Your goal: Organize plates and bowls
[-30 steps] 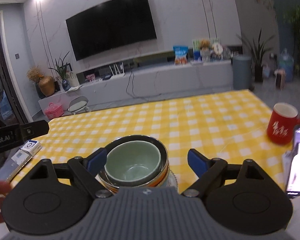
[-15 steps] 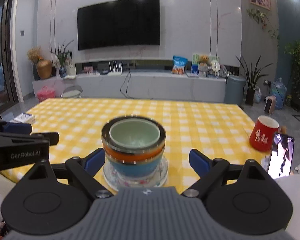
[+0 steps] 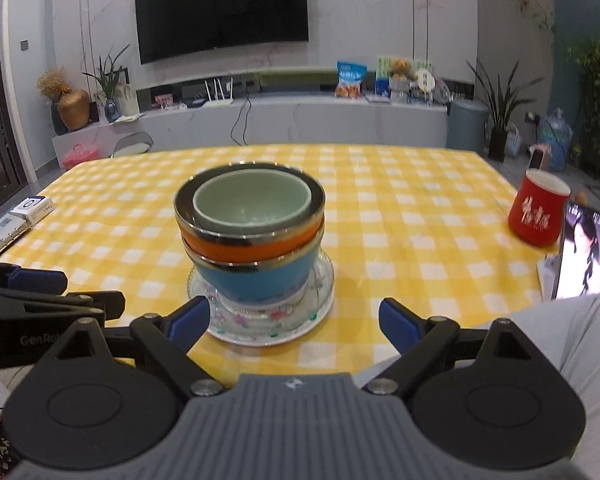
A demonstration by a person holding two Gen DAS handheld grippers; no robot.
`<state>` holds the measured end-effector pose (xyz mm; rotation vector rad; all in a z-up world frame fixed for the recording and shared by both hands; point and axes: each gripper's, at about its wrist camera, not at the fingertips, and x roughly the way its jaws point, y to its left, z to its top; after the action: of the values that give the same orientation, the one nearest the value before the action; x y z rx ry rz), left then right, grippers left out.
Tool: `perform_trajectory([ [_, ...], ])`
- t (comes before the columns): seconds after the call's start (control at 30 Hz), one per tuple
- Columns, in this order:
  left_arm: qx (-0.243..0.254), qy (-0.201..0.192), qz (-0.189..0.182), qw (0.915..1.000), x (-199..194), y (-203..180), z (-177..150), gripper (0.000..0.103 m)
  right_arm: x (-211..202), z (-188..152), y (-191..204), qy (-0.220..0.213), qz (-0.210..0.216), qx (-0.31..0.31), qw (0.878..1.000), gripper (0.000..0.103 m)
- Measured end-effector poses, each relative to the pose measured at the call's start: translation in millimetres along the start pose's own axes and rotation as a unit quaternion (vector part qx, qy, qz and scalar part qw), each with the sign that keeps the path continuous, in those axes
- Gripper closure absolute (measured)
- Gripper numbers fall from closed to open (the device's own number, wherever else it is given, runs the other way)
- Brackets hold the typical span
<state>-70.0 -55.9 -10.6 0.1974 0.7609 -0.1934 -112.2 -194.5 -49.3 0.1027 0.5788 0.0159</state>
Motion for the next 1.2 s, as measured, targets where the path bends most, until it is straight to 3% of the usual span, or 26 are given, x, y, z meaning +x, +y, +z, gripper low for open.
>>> perform_trajectory([
  [1.2, 0.001, 0.001, 0.007, 1.0, -4.2, 1.2, 3.4, 0.031, 0.5, 0.3, 2.1, 0.004, 0.005, -0.006, 1.0, 0.013],
])
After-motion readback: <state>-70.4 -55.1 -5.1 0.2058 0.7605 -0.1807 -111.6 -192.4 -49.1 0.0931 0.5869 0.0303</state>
